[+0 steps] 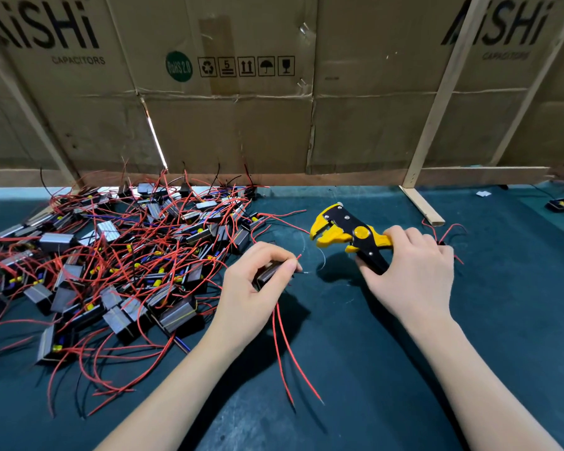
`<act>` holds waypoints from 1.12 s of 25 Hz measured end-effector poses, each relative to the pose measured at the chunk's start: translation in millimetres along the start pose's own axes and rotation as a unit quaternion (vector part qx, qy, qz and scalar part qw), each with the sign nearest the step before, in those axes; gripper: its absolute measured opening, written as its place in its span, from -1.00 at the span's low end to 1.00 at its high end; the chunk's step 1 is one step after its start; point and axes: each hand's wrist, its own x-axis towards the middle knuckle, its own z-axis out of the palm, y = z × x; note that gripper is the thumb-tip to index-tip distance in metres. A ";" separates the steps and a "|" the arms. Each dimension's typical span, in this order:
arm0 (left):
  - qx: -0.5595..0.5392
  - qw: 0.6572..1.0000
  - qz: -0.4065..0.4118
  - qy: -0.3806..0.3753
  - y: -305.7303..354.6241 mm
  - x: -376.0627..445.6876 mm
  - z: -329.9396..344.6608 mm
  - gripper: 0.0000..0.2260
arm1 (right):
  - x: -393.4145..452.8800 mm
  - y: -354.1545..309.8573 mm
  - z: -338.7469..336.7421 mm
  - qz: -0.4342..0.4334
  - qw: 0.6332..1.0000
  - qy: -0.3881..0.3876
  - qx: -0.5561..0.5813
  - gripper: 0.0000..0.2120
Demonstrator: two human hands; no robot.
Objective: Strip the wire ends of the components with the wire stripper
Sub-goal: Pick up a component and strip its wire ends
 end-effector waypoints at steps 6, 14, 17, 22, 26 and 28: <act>0.032 0.998 -0.045 -0.004 -2.5 -4.9 8.6 -0.88 | 1.0 -4.5 -2.3 -0.083 0.995 0.033 0.043 -0.61; 0.054 0.994 -0.093 0.032 -2.6 -5.4 8.9 -0.86 | 0.5 -5.2 -6.4 -0.110 0.992 0.002 0.056 -0.61; 0.062 0.992 -0.106 0.042 -3.3 -5.3 9.0 -0.87 | 0.2 -7.8 -7.2 -0.114 0.992 -0.005 0.061 -0.61; 0.073 0.990 -0.110 0.055 -3.5 -5.4 9.8 -0.88 | -0.1 -10.7 -8.0 -0.122 0.991 -0.006 0.062 -0.61; 0.090 0.989 -0.107 0.050 -5.8 -5.5 8.8 -0.89 | -1.4 -12.5 -8.4 -0.122 0.991 -0.001 0.050 -0.65; 0.091 0.989 -0.109 0.049 -7.9 -5.6 8.1 -0.89 | -1.6 -11.7 -8.9 -0.122 0.992 -0.006 0.035 -0.67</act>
